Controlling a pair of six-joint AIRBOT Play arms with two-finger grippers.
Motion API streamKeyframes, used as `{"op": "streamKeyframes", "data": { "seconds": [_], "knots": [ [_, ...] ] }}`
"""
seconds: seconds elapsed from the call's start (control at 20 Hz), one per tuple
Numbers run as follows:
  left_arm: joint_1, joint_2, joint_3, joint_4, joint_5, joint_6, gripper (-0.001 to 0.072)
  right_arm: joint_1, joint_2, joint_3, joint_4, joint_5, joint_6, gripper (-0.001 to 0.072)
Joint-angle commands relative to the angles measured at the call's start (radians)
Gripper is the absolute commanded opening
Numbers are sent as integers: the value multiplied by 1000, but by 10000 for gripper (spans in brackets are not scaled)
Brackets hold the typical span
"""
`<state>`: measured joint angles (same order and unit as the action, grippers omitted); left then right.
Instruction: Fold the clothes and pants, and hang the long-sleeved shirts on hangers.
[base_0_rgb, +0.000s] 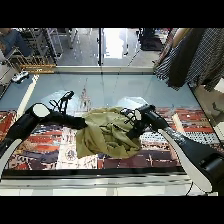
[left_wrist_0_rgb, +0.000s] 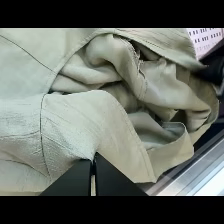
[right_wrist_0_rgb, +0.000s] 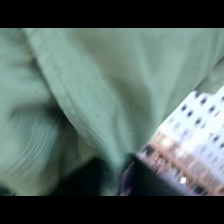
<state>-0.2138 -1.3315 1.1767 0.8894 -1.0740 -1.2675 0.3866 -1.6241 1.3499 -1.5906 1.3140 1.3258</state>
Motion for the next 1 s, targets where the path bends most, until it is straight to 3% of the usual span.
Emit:
{"op": "streamKeyframes", "data": {
  "seconds": [0.0,0.15,0.35,0.5,0.7,0.75,0.8,0.95],
  "knots": [
    [5,2,7,0,-24,1,10,0,4,1,-34,-99,11,18],
    [72,8,114,-44,-179,41,9,0,79,145,-72,-7,33,17],
    [202,77,370,-237,-332,79,9,0,249,551,-48,195,84,17],
    [236,172,476,-217,-345,79,9,0,317,750,48,183,173,16],
    [237,233,451,-126,-413,59,28,10,317,616,222,46,212,17],
    [240,233,433,-108,-435,55,280,22,302,575,232,-7,226,17],
    [243,232,414,-45,-449,34,579,36,279,541,232,-52,238,17],
    [330,241,356,375,-494,-16,587,78,195,504,230,-45,244,18]
  ]
}}
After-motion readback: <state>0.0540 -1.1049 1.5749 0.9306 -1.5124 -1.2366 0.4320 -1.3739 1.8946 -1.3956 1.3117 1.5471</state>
